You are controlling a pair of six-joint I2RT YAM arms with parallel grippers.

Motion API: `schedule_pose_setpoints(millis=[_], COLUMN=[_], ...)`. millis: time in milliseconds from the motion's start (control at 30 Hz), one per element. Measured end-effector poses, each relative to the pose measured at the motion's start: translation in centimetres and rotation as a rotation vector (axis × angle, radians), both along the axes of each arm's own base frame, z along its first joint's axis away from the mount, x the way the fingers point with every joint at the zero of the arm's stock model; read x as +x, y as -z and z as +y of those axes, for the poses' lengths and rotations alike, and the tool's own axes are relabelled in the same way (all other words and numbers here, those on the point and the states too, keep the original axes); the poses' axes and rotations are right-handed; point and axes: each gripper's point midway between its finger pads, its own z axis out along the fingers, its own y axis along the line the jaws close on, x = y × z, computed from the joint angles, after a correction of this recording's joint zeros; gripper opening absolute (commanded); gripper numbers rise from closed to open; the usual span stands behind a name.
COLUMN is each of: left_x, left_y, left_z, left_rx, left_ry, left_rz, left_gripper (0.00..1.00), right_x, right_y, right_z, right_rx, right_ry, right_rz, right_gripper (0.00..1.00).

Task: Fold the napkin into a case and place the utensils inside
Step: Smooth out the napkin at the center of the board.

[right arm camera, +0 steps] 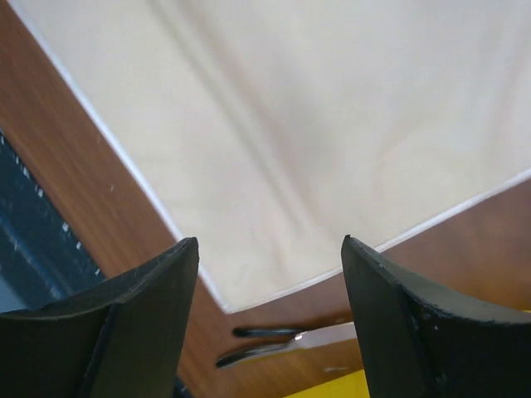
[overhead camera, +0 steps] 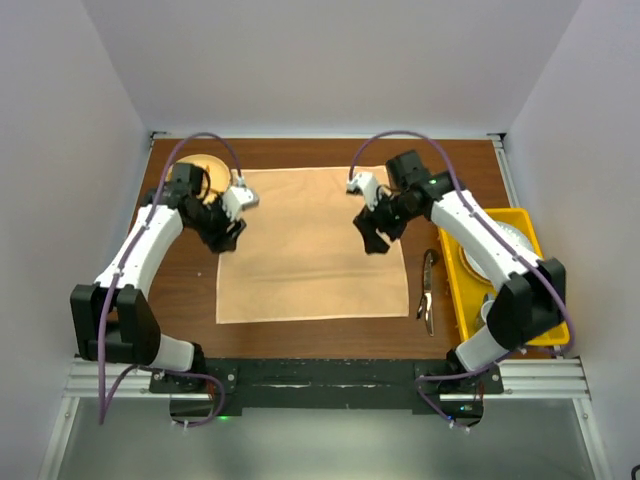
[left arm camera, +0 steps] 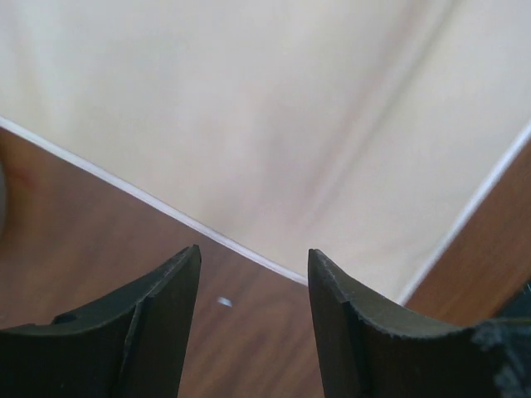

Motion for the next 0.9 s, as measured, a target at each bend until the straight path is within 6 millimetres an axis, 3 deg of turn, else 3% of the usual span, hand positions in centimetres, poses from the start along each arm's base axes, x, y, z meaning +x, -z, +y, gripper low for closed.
schedule_pose_setpoints(millis=[67, 133, 167, 200, 267, 367, 433, 500, 567, 900], left_x=[3.1, 4.0, 3.8, 3.3, 1.6, -1.9, -4.8, -6.7, -7.5, -8.3], left_y=[-3.9, -6.0, -6.2, -5.9, -3.8, 0.8, 3.9, 5.4, 6.1, 8.3], left_z=[-1.0, -1.5, -1.7, -1.8, -1.7, -1.0, -0.3, 0.3, 0.6, 0.9], left_rx=[-0.055, -0.089, -0.099, -0.104, -0.094, -0.059, -0.022, 0.006, 0.029, 0.127], left_ry=[-0.002, 0.013, 0.02, 0.029, 0.052, 0.063, 0.066, 0.061, 0.057, 0.063], left_rz=[-0.138, -0.213, -0.22, -0.213, -0.158, -0.024, 0.074, 0.128, 0.144, 0.137], left_gripper=[0.58, 0.53, 0.51, 0.47, 0.44, 0.4, 0.39, 0.39, 0.38, 0.36], right_x=[1.9, 2.4, 2.4, 2.0, 0.5, -3.8, -6.6, -8.3, -8.9, -8.7], right_y=[-4.4, -6.8, -6.9, -6.3, -3.1, 3.5, 6.2, 7.7, 8.3, 12.1], right_z=[1.0, 1.1, 1.0, 0.7, -0.3, -2.9, -4.1, -4.8, -5.0, -7.4], right_rx=[0.075, 0.099, 0.091, 0.075, 0.015, -0.13, -0.206, -0.258, -0.285, -0.411], right_ry=[-0.002, -0.043, -0.067, -0.087, -0.133, -0.199, -0.247, -0.287, -0.306, -0.293], right_rz=[-0.142, -0.217, -0.227, -0.219, -0.156, -0.003, 0.073, 0.111, 0.113, 0.082], right_gripper=[0.64, 0.54, 0.52, 0.49, 0.41, 0.36, 0.36, 0.35, 0.32, 0.3])
